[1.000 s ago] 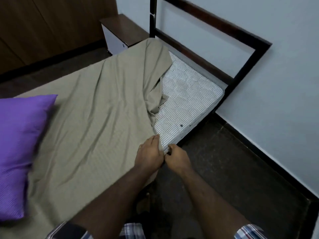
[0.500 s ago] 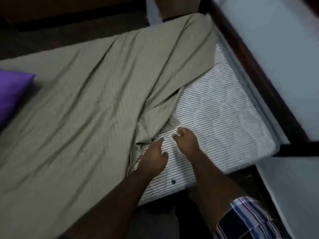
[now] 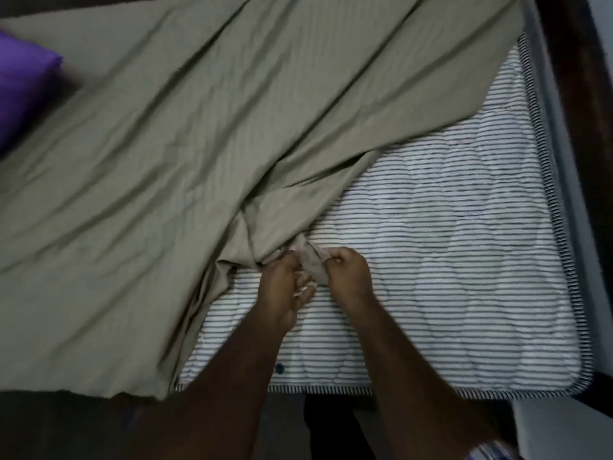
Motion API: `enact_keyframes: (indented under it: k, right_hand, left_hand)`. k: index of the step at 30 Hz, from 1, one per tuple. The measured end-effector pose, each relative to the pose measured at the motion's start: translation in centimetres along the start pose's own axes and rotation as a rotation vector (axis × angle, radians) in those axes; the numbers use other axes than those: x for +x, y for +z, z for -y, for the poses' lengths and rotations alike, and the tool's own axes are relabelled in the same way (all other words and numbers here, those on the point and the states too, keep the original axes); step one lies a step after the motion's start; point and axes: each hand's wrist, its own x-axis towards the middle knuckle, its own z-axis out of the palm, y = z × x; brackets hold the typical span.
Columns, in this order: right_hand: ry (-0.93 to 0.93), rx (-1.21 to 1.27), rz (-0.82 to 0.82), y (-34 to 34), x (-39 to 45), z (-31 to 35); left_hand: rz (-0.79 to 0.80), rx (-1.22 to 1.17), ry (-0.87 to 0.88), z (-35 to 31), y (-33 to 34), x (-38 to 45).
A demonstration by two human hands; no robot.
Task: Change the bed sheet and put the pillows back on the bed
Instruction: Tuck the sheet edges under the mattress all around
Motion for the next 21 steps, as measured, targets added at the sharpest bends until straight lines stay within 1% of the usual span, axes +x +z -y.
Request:
enact_keyframes:
  k: [2, 4, 5, 7, 9, 11, 12, 14, 16, 17, 19, 20, 21]
  right_hand:
    - [0.102, 0.239, -0.040, -2.0, -2.5, -1.2]
    - [0.168, 0.538, -0.052, -4.5, -5.2, -2.1]
    - [0.171, 0.655, -0.056, -5.9, -6.7, -2.5]
    - [0.152, 0.785, -0.082, -8.9, -9.6, -3.6]
    - [0.091, 0.773, -0.117, -12.2, -12.5, -5.1]
    - [0.068, 0.681, -0.108, -14.9, -15.4, -7.1]
    - [0.098, 0.645, -0.080, -16.0, -16.8, -8.2]
    - [0.216, 0.630, -0.006, -17.5, -18.5, -10.3]
    - [0.292, 0.551, 0.066, -18.4, -19.0, -11.7]
    - [0.289, 0.491, 0.121, -18.7, -19.0, -12.0]
    - [0.285, 0.461, 0.264, -19.0, -18.8, -12.4]
    - [0.301, 0.457, 0.303, -19.1, -18.8, -12.5]
    - [0.325, 0.435, 0.296, -19.1, -18.8, -12.8]
  left_hand:
    - [-0.050, -0.109, -0.029, 0.6, 0.9, -1.0]
    - [-0.037, -0.224, -0.067, 1.2, 1.7, -2.3]
    - [-0.026, -0.284, -0.063, 1.6, 2.0, -2.9]
    - [-0.042, -0.373, -0.015, 2.6, 2.3, -4.4]
    - [-0.059, -0.354, 0.040, 4.4, 2.6, -6.6]
    - [-0.091, -0.279, 0.131, 7.7, 2.6, -8.2]
    - [-0.123, -0.230, 0.167, 9.7, 2.6, -9.0]
    - [-0.112, -0.124, 0.179, 13.7, 2.9, -11.8]
    - [-0.041, -0.069, 0.135, 17.7, 3.4, -15.0]
    - [0.004, -0.056, 0.105, 19.5, 3.5, -16.6]
    - [0.163, -0.043, 0.039, 22.9, 3.7, -19.1]
    - [0.237, -0.032, 0.017, 24.4, 3.8, -20.0]
    - [0.283, -0.005, 0.006, 25.9, 4.0, -20.7]
